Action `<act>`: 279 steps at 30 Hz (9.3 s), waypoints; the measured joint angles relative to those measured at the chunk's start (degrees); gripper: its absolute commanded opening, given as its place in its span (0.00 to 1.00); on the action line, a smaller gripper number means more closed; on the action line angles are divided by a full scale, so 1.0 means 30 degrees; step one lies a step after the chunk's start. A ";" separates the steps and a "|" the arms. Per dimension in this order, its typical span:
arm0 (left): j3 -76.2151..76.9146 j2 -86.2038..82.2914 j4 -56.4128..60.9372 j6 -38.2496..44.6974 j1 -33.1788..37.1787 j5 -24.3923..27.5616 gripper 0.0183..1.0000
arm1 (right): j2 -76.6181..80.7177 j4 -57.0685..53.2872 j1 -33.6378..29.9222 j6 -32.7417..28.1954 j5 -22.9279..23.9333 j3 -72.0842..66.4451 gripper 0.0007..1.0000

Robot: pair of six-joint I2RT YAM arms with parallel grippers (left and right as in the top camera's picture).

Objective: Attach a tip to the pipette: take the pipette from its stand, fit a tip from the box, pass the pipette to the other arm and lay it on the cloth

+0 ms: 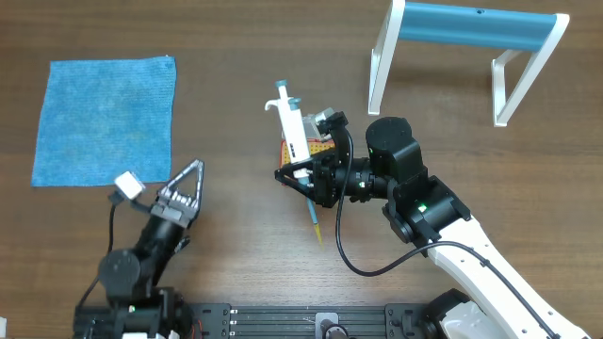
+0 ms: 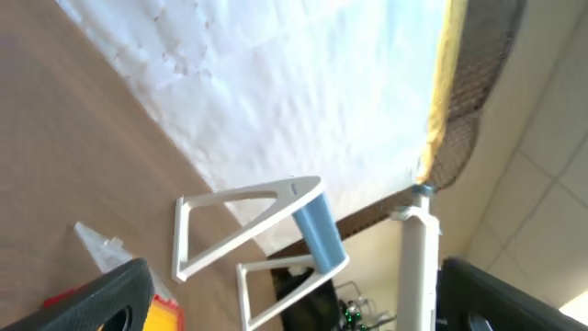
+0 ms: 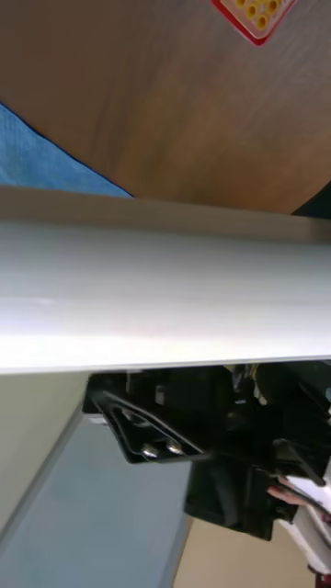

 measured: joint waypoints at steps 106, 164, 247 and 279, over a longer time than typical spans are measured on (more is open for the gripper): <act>4.7670 4.2206 -3.4869 2.9900 0.6921 -0.7606 0.01 | 0.2346 -0.5413 -0.4481 -0.0998 0.3585 0.0066 0.91; 4.7991 4.4515 -3.5321 3.1445 0.6819 -1.0091 0.40 | 0.3555 -0.3621 -0.3147 0.0503 0.4313 0.0066 0.91; 2.2454 -0.2703 -3.6967 2.7212 0.6652 -0.3636 0.95 | -2.1893 -1.9088 -0.6987 -0.4131 2.2148 -0.1617 0.95; -0.0554 -0.5952 -0.9464 2.7656 0.1122 -0.3628 0.96 | -2.1748 -1.9139 -0.6987 -0.4000 2.2214 -0.1727 0.95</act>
